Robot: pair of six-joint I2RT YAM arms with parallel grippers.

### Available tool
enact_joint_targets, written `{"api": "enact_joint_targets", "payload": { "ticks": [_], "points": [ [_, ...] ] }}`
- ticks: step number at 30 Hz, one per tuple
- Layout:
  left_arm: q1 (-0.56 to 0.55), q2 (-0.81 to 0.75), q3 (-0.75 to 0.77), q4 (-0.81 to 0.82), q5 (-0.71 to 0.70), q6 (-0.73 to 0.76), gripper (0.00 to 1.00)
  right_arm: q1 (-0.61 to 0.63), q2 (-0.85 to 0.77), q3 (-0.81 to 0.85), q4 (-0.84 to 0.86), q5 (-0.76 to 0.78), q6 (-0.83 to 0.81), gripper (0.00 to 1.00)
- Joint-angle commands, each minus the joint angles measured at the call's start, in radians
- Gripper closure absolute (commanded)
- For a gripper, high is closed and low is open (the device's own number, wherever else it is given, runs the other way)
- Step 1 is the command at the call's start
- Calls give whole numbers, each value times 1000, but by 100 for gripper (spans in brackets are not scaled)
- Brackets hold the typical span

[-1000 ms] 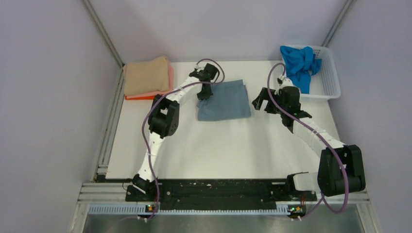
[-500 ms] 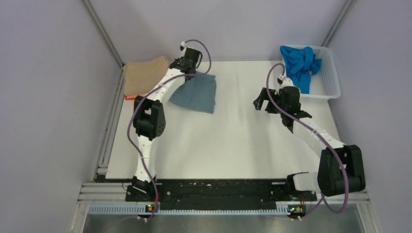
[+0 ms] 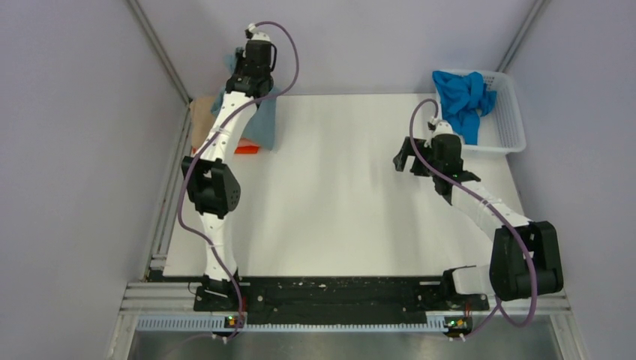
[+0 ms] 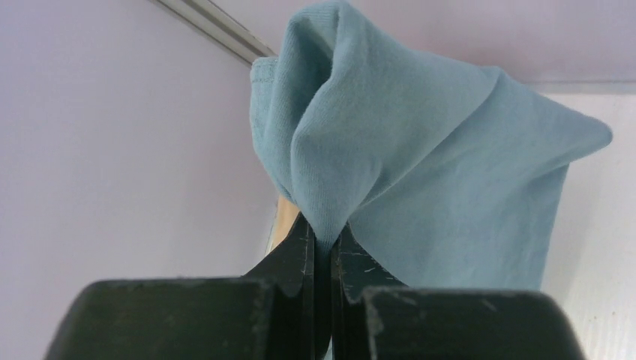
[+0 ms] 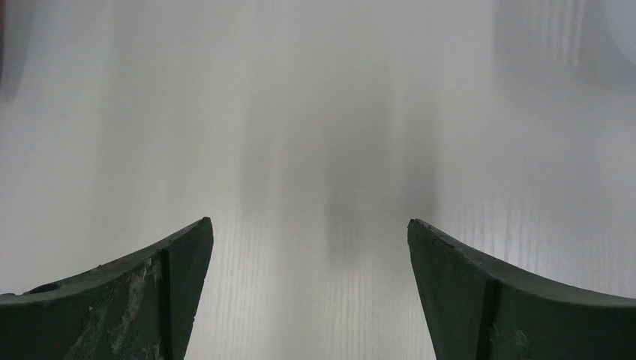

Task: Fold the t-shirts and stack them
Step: Put the neatly folded tshirt into the corner of the board with the left arm

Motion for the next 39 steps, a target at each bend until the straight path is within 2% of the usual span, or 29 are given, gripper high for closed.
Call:
{"api": "enact_joint_targets", "payload": {
  "ticks": [1,5,16,21,32,39],
  "points": [
    [13,14,133,68,-26,44,100,7,14,27,2,26,-18,1],
    [13,-14,149,79,9,33,100,6,15,29,-3,39,-18,1],
    [16,-92,144,151,-30,33,100,6,25,29,-2,51,-15,1],
    [23,-94,80,211,-67,84,100,6,31,28,-1,53,-13,1],
    [62,-46,-9,234,-97,61,100,6,62,34,-2,60,-8,1],
    [76,-23,-110,376,-218,62,100,6,89,44,-10,60,-2,1]
  ]
}}
